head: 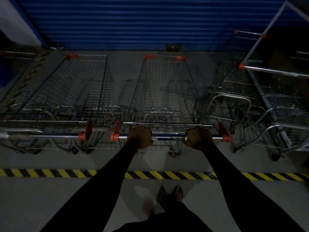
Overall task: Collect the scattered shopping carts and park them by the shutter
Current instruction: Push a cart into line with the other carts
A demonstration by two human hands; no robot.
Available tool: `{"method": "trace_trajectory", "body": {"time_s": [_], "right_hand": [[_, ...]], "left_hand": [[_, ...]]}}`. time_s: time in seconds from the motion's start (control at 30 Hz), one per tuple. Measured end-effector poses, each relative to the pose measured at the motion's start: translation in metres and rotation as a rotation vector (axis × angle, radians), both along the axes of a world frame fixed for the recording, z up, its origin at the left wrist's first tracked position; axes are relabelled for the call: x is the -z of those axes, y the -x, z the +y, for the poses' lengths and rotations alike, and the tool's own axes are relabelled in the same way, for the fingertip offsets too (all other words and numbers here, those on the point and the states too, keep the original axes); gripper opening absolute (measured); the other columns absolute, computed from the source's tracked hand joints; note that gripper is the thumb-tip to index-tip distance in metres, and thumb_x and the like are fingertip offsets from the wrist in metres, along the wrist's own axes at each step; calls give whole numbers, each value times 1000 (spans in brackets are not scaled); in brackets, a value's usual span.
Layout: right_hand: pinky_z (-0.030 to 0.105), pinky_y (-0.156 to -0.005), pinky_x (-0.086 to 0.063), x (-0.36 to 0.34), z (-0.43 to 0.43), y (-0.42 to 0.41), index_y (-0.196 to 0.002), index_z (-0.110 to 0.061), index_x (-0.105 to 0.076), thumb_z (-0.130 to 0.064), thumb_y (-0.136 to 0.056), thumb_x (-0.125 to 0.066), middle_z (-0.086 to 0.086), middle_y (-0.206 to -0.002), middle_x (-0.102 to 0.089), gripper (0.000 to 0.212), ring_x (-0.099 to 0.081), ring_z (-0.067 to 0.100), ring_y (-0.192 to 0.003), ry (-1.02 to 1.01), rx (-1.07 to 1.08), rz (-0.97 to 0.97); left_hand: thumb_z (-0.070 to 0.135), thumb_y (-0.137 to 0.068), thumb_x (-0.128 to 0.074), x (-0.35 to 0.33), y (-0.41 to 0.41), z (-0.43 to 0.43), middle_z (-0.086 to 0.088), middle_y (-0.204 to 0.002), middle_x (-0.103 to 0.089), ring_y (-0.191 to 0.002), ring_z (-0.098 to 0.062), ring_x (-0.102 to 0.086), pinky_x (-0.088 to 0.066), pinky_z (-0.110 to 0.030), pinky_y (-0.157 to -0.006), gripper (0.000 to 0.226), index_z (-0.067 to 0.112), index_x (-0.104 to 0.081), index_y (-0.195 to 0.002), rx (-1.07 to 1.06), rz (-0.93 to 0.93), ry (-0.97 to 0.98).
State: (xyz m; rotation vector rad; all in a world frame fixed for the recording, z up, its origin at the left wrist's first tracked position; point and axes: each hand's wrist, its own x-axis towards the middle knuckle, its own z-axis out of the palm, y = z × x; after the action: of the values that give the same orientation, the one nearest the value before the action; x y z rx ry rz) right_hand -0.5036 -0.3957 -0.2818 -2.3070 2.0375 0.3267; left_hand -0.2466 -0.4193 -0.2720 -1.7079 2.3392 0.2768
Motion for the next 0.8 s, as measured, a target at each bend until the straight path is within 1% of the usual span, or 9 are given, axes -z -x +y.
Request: {"method": "trace_trajectory", "body": {"time_s": [0.1,0.3,0.33,0.43,0.5,0.57,0.67,0.73,0.8], "right_hand": [[32,-82,-47,0,1,-1,-108,-25,-67,-57,-83,-53,3,-109,-68,43,-63,25,-105,6,5,-6],[33,-79,-48,-2,1,-2,-100,-24,-69,-58,-77,-58,4,-101,-71,43,-66,26,-99,21,19,-46],[32,-78,-49,-3,2,-2,-98,-24,-70,-59,-76,-55,4,-99,-72,44,-66,27,-97,28,23,-60],[32,-71,-49,-5,5,-1,-89,-26,-69,-63,-66,-36,2,-88,-72,55,-68,26,-87,36,30,-140],[33,-72,-49,-8,8,1,-85,-28,-65,-63,-62,-42,-2,-86,-70,47,-67,25,-86,66,15,-190],[39,-81,-48,-12,14,-1,-91,-31,-63,-64,-59,-50,-6,-95,-67,48,-62,26,-97,109,8,-254],[51,-89,-44,-17,32,-2,-109,-31,-60,-63,-59,-57,-4,-112,-62,60,-52,29,-111,199,76,-391],[47,-88,-44,-21,47,-2,-116,-29,-57,-65,-65,-55,-2,-118,-60,63,-53,28,-112,269,104,-400],[44,-86,-43,-25,62,2,-119,-25,-57,-63,-69,-53,0,-118,-60,62,-54,28,-111,349,133,-417]], "left_hand": [[47,-83,-58,0,-1,-1,-11,-112,-66,-104,-30,-63,-50,-38,-84,42,15,-64,-108,4,2,-7],[51,-79,-58,0,-1,0,-8,-108,-68,-102,-27,-63,-50,-38,-82,42,19,-66,-105,12,19,-21],[53,-78,-57,0,-1,-1,-7,-108,-69,-103,-27,-63,-50,-39,-83,44,20,-66,-106,16,26,-30],[57,-73,-56,-4,-1,0,-4,-109,-69,-104,-27,-62,-51,-39,-86,49,27,-64,-111,13,73,-73],[55,-72,-61,-8,-2,2,-1,-109,-69,-104,-25,-63,-50,-36,-86,50,29,-59,-115,13,144,-98],[55,-70,-67,-10,-5,6,3,-113,-67,-107,-23,-61,-47,-35,-88,60,31,-52,-123,15,228,-92],[59,-66,-70,-12,-2,16,4,-136,-53,-125,-24,-49,-37,-42,-104,85,37,-34,-140,15,300,-55],[59,-66,-71,-17,5,21,2,-149,-40,-135,-26,-37,-29,-49,-110,96,39,-23,-146,15,353,-51],[57,-67,-73,-24,19,24,0,-152,-33,-138,-27,-30,-29,-49,-111,101,36,-19,-149,41,392,-27]]}}
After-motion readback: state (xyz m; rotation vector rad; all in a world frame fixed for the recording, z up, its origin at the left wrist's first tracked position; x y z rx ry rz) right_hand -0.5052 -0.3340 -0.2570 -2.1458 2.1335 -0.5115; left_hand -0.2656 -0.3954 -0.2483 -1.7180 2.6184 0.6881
